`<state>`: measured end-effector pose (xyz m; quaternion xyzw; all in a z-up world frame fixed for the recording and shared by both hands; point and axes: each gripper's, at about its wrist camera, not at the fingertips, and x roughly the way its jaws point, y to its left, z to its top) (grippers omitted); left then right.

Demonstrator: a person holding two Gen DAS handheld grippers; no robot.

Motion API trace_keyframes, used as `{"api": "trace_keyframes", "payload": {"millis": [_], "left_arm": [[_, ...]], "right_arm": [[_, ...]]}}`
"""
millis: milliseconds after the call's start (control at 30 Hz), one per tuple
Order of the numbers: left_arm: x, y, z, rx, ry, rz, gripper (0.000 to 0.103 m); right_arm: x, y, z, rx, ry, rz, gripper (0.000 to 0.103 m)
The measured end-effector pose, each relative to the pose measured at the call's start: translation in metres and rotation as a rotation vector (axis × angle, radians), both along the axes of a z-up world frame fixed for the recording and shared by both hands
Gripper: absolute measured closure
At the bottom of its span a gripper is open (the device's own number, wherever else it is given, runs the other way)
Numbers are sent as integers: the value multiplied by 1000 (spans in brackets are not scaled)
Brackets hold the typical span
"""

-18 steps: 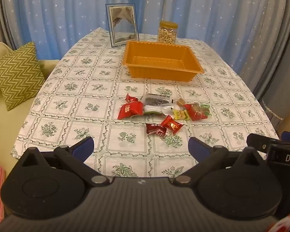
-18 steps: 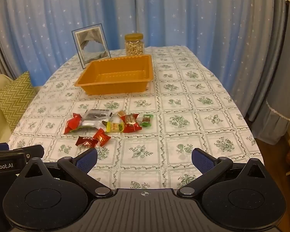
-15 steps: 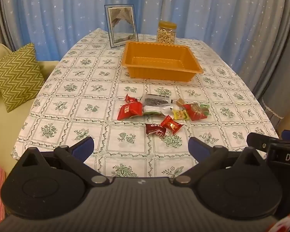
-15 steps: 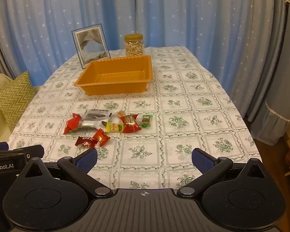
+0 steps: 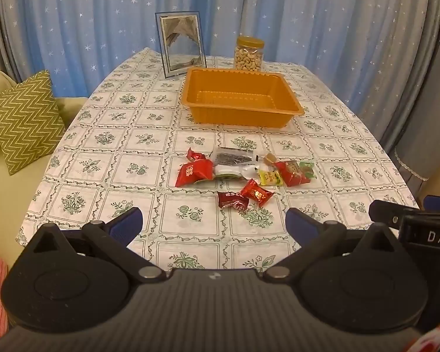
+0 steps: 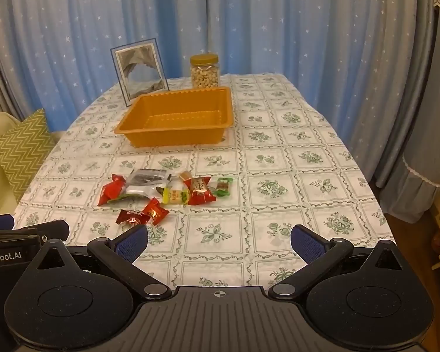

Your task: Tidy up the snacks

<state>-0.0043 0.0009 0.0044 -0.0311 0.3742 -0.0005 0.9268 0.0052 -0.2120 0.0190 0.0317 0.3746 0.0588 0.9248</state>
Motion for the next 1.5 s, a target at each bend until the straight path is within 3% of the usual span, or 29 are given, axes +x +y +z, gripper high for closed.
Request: {"api": "trace_keyframes", "payload": {"millis": [1500], "left_arm": [[-2,-5,6,-2,-13,-4,0]], "right_arm": [[-1,-1,3,12,-9,-13,0]]}}
